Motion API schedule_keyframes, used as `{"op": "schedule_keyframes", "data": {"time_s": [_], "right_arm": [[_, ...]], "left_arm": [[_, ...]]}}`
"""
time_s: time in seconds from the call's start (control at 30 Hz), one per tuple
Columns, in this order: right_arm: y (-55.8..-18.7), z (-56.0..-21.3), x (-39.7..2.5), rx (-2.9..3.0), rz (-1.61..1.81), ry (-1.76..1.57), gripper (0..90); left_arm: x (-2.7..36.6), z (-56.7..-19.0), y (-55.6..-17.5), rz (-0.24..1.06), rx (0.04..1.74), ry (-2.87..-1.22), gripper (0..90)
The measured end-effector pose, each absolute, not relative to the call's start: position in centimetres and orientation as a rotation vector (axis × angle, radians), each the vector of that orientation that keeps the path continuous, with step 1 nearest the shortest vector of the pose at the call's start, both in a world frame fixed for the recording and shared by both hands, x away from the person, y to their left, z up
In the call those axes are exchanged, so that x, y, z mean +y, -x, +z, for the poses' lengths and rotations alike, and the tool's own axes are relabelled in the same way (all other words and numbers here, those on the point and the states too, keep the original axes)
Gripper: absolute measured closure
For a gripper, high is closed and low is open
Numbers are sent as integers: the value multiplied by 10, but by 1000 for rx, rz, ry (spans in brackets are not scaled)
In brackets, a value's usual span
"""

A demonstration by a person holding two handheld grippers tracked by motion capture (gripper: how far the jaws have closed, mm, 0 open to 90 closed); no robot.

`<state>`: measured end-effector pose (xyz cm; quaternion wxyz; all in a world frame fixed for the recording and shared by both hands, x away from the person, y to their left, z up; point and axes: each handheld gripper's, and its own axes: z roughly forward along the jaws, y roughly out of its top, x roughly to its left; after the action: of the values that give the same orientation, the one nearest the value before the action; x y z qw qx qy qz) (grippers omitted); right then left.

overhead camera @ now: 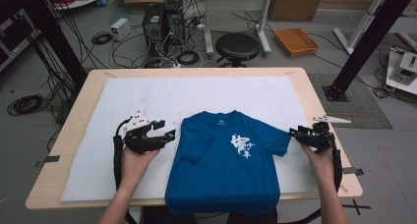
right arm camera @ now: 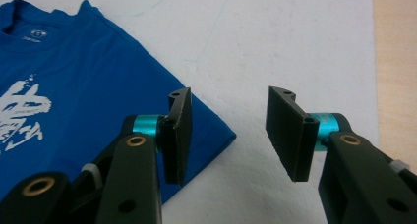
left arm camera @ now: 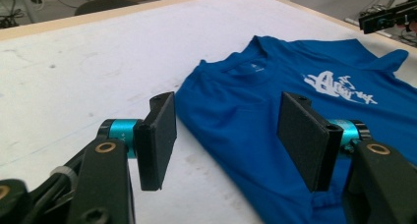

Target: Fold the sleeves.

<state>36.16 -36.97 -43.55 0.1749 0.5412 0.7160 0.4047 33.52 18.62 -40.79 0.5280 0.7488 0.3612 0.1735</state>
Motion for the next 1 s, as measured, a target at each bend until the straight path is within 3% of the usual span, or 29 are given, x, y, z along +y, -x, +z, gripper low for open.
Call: {"op": "schedule_keyframes", "data": {"time_s": [0.3,0.47,0.63,0.73,1.0], "right_arm": [[-371,-449,-368,2078,1083,-1576,607],[-372,-450,-370,2075,1077,-1557,725],[-371,-449,-362,2125,1057,-1487,747],[-369,-449,-362,2140,1051,-1463,879],[-363,-439,-361,2116,1094,-1432,891]], "left_arm": [[201,-412,-336,413,888,-1776,402],[201,-415,-338,399,891,-1790,402],[200,-414,-339,386,887,-1795,401],[199,-415,-340,380,885,-1803,402],[194,-416,-342,363,877,-1818,402]]}}
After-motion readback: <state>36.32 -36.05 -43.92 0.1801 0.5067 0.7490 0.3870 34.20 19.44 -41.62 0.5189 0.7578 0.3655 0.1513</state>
